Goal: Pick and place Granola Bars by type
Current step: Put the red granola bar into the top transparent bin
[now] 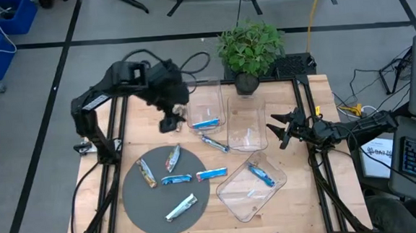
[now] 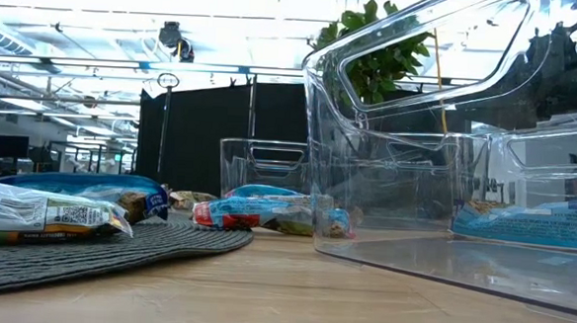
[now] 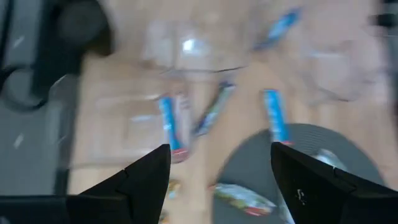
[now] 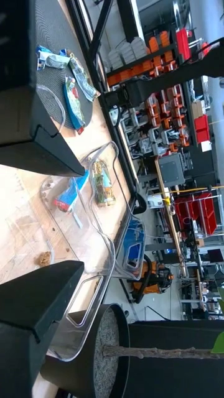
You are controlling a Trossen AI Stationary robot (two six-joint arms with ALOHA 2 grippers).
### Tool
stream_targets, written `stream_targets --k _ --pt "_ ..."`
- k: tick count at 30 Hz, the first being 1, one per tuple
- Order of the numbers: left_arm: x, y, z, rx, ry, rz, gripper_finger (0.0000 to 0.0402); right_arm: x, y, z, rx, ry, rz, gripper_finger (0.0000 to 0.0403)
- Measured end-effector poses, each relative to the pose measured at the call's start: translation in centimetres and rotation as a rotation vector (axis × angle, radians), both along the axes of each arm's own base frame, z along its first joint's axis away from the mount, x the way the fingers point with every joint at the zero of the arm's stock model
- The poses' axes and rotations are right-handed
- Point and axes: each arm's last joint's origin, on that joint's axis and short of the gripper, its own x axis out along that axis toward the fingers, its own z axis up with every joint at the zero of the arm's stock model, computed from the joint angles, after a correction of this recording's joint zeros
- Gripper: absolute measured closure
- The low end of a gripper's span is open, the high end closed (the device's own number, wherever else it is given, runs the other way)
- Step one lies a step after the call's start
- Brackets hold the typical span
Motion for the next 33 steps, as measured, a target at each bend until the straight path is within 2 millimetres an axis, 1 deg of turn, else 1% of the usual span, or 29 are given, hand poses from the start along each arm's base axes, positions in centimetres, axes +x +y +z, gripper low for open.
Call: stream_targets --k 7,9,11,15,18,21,27,33 --pt "-1.7 -3.0 1.4 -0.008 -0.059 -0.141 0.0124 0.0 0.0 0.0 0.0 0.0 0.0 0.0179" --pt "-2.1 -3.9 1.5 -0.029 -0.061 -0.157 0.0124 0.0 0.0 0.0 0.0 0.001 0.0 0.0179" --pt "-2.3 -4.7 1.3 -0.052 -0.044 -0.154 0.0124 0.0 0.0 0.0 0.0 0.0 0.0 0.0179" --pt "-1.4 -6.2 -0.5 -0.059 0.041 -0.147 0.0123 0.0 0.0 0.0 0.0 0.0 0.0 0.0179" --pt "-0.9 -7.1 -2.0 -0.017 0.1 -0.134 0.0123 0.0 0.0 0.0 0.0 0.0 0.0 0.0179" --pt "-0.2 -7.5 -3.7 0.002 0.15 -0.112 0.0123 0.0 0.0 0.0 0.0 0.0 0.0 0.0179" --pt "0.8 -8.5 -6.6 -0.022 0.225 -0.077 0.0123 0.0 0.0 0.0 0.0 0.0 0.0 0.0179" --pt "1.8 -9.5 -9.1 -0.063 0.234 -0.028 0.0123 0.0 0.0 0.0 0.0 0.0 0.0 0.0179"
